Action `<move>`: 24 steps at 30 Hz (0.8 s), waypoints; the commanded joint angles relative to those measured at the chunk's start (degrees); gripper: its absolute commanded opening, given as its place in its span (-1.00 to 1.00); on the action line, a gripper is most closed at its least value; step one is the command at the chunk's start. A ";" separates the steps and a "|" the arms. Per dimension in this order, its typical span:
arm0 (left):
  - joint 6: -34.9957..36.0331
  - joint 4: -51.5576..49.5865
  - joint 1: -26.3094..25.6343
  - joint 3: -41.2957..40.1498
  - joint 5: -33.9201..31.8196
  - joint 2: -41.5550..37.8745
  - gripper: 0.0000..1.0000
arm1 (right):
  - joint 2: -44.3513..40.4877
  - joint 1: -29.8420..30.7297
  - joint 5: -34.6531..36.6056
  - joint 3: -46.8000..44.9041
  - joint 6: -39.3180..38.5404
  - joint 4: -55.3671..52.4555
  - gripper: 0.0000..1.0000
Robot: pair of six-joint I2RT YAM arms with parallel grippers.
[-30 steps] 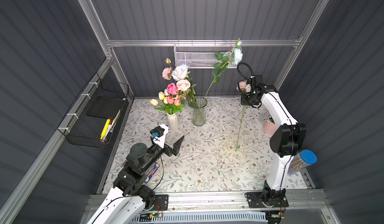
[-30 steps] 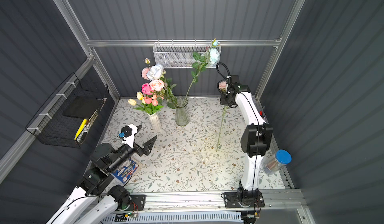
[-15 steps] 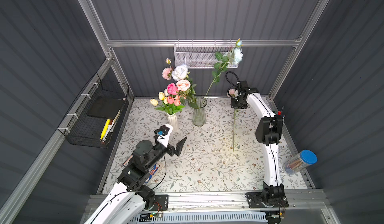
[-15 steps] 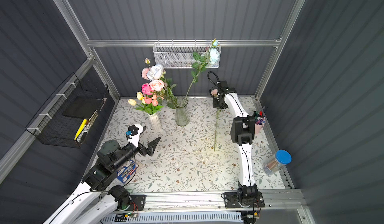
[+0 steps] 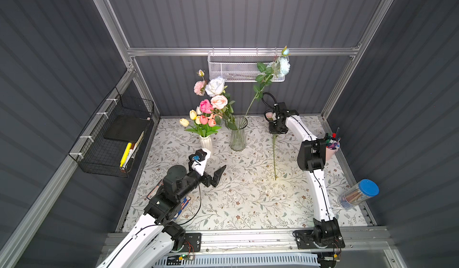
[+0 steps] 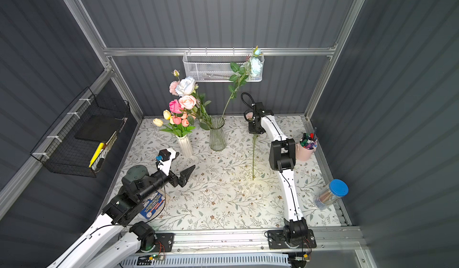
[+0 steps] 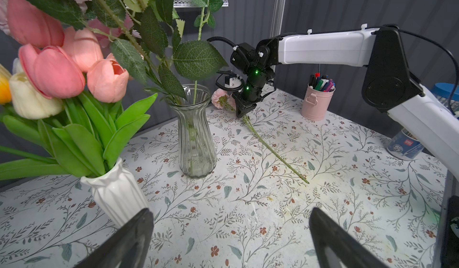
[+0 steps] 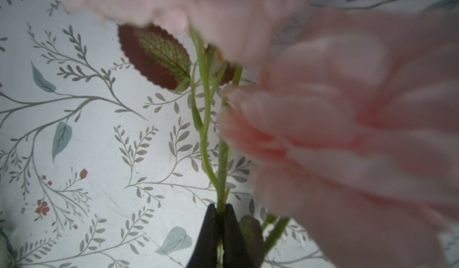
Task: Pick out pink flowers from the vase
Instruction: Place the flower at the center of the board.
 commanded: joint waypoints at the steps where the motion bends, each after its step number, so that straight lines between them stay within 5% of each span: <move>1: -0.55 0.92 -0.32 -0.22 1.13 0.27 0.98 | 0.25 -0.17 -0.03 1.87 -0.54 0.80 -1.00; 15: -0.68 0.61 -0.32 -0.09 0.52 -0.63 0.98 | -5.84 -0.19 -0.03 0.45 -0.54 -1.29 -1.00; 16: -0.67 0.52 -0.32 0.00 0.52 -0.72 0.98 | -6.62 -0.17 13.99 -0.13 -7.10 -1.06 0.49; 24: -0.68 0.34 -0.28 -0.01 -0.05 -1.34 0.98 | -15.14 -0.26 13.71 -10.23 -3.89 5.14 0.70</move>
